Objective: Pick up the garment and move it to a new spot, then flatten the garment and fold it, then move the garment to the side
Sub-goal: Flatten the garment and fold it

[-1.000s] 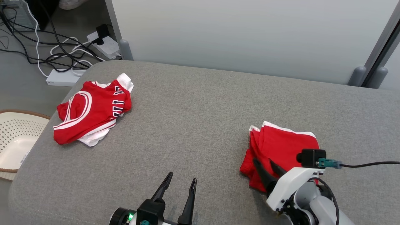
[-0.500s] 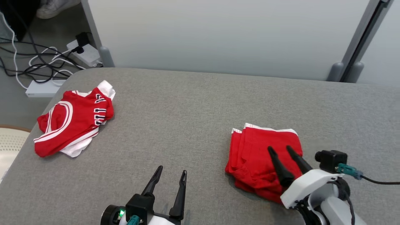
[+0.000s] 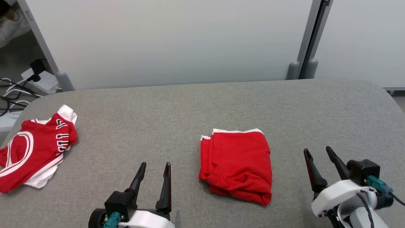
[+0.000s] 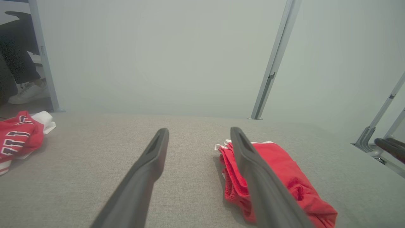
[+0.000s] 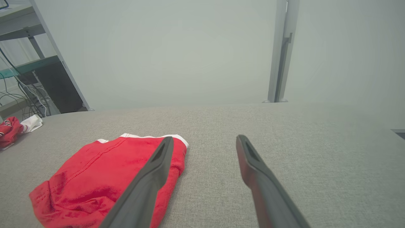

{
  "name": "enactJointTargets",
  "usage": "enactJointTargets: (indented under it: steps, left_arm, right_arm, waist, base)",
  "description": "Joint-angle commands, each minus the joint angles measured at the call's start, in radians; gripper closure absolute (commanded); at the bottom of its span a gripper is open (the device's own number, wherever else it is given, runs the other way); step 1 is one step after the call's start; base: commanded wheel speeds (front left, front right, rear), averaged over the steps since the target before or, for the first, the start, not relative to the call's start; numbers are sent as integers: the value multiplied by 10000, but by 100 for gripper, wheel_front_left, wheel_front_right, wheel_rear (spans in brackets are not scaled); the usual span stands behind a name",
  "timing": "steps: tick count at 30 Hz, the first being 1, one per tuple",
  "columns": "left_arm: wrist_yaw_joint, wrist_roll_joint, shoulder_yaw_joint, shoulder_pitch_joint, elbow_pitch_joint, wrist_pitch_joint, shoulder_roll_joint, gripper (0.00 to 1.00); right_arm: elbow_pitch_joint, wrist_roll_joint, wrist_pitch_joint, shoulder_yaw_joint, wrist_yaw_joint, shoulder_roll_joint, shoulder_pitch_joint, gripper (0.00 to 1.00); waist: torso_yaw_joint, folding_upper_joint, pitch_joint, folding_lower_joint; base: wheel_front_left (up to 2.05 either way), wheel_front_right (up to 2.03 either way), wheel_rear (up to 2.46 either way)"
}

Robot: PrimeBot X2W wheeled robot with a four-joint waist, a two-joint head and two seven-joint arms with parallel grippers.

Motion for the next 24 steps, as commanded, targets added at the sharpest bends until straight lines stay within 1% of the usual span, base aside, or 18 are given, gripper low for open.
enactJointTargets:
  steps: [1, 4, 7, 12, 16, 21, 24]
  left_arm:
    - [77, -104, 476, -96, -200, -103, 36, 0]
    - [27, -116, 753, -3, -337, -103, 16, 0]
    - [17, 154, 1040, 175, -548, -103, 2, 0]
    - [-115, 621, 1359, 757, -856, -103, -26, 0]
    - [-281, 875, 1681, 1307, -1166, -103, -42, 0]
    - [-485, 1364, 2035, 1807, -1403, -103, -53, 0]
    - [-492, 1495, 2046, 1902, -1435, -103, -55, 0]
  right_arm:
    - [-716, -243, -137, -88, 0, 33, 195, 0]
    - [-1753, -507, -141, -573, 0, 71, 906, 0]
    - [-2737, -537, -142, -883, 0, 141, 1670, 0]
    - [-3705, -433, -143, -1182, 0, 175, 2724, 0]
    - [-4143, -280, -144, -1240, 0, 212, 3314, 0]
    - [-4436, -221, -144, -1278, 0, 140, 3624, 0]
    - [-4421, -224, -144, -1245, 0, 123, 3670, 0]
  waist:
    - [-180, 0, -121, 0]
    - [-227, 0, -235, 0]
    - [-274, 0, -311, 0]
    - [-249, 0, -526, 0]
    - [-159, 0, -678, 0]
    - [10, 0, -776, 0]
    - [112, 0, -800, 0]
  base:
    - [0, 0, 0]
    - [0, 0, 0]
    - [0, 0, 0]
    - [0, 0, 0]
    - [0, 0, 0]
    - [0, 0, 0]
    - [0, 0, 0]
